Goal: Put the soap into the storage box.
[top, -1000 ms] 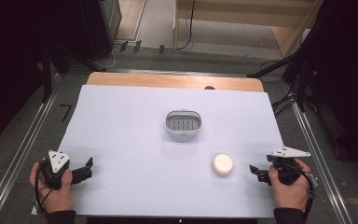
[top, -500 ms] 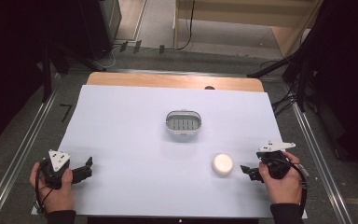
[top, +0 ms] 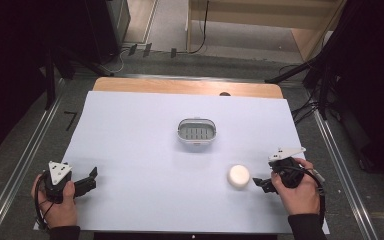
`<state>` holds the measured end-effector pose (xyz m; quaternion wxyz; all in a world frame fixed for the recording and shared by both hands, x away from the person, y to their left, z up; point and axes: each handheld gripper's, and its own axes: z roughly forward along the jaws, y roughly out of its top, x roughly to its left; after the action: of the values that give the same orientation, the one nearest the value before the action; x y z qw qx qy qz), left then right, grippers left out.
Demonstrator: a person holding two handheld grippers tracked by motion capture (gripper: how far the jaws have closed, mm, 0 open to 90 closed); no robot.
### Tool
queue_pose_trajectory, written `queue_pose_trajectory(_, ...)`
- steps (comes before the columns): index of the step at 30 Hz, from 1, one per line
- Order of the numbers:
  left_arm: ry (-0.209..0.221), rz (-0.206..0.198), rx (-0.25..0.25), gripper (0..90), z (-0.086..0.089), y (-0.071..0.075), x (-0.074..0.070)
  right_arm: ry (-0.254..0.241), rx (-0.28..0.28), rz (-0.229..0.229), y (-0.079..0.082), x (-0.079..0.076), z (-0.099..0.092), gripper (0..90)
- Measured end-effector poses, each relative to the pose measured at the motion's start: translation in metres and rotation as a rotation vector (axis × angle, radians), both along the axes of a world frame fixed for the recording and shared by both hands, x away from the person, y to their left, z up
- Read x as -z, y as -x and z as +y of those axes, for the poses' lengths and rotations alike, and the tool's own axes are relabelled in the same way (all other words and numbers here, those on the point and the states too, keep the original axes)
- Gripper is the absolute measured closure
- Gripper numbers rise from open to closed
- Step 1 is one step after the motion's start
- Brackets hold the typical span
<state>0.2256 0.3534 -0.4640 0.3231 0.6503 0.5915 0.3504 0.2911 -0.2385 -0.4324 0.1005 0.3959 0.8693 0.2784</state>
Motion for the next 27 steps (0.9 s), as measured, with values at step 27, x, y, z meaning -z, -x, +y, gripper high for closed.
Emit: queue_pose_trajectory(27, 0.016, 0.005, 0.018, 0.0, 0.001, 0.0, 0.0, 0.023, -0.131, 0.078, -0.006, -0.001, 0.038, 17.4)
